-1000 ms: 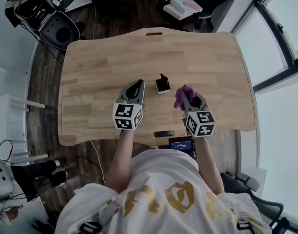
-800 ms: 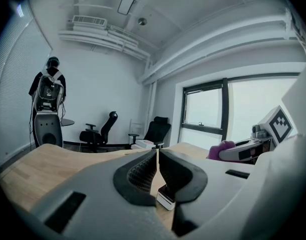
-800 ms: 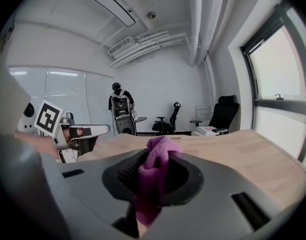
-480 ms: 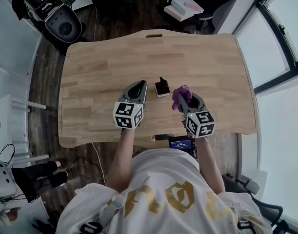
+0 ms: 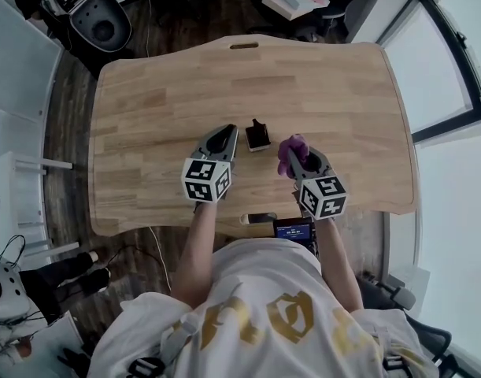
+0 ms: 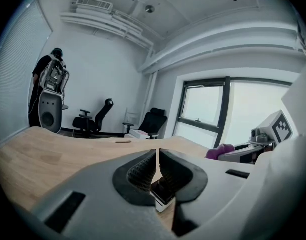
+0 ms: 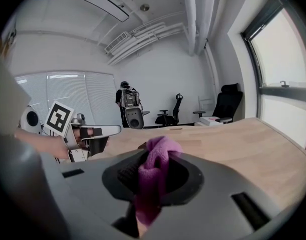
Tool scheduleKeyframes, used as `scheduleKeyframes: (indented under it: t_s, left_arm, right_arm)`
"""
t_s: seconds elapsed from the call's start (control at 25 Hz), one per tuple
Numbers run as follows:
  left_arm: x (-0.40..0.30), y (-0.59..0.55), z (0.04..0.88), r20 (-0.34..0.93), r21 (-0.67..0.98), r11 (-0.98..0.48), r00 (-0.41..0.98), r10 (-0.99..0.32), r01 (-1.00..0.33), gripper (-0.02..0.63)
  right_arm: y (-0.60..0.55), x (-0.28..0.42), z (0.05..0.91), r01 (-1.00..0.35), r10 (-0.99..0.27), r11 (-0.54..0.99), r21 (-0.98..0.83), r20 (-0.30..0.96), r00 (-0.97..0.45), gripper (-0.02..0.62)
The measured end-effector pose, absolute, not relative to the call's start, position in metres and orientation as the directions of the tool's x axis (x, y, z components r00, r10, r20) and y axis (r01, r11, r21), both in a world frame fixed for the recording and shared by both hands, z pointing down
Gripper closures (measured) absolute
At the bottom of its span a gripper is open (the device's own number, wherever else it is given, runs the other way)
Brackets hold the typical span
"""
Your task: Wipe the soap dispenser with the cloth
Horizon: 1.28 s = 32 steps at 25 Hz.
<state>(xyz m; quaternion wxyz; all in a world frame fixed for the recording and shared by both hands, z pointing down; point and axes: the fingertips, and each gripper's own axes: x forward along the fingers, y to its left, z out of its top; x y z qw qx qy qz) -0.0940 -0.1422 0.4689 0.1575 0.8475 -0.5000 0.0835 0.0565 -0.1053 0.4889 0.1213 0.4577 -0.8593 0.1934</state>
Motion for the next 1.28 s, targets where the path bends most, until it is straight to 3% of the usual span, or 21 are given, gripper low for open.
scheduleKeyframes:
  t_s: [0.72, 1.0, 1.16, 1.28]
  left_arm:
    - [-0.069, -0.141, 0.540, 0.417, 0.215, -0.508, 0.549, -0.725, -0.834, 0.579]
    - [-0.064, -0.148, 0.563, 0.446, 0.249, -0.523, 0.576, -0.685, -0.815, 0.497]
    - [-0.058, -0.149, 0.567, 0.421, 0.271, -0.562, 0.621, -0.661, -0.782, 0.390]
    - [-0.052, -0.146, 0.572, 0.406, 0.257, -0.614, 0.660, -0.632, -0.746, 0.345]
  right_arm:
    - [-0.121, 0.060, 0.530, -0.816, -0.694, 0.479, -0.325, 0.429, -0.578, 0.528]
    - [-0.131, 0.067, 0.549, -0.819, -0.678, 0.460, -0.343, 0.460, -0.573, 0.528]
    - [-0.135, 0.070, 0.554, -0.823, -0.674, 0.453, -0.343, 0.473, -0.568, 0.528]
    - [-0.137, 0.072, 0.559, -0.825, -0.669, 0.447, -0.345, 0.483, -0.565, 0.528]
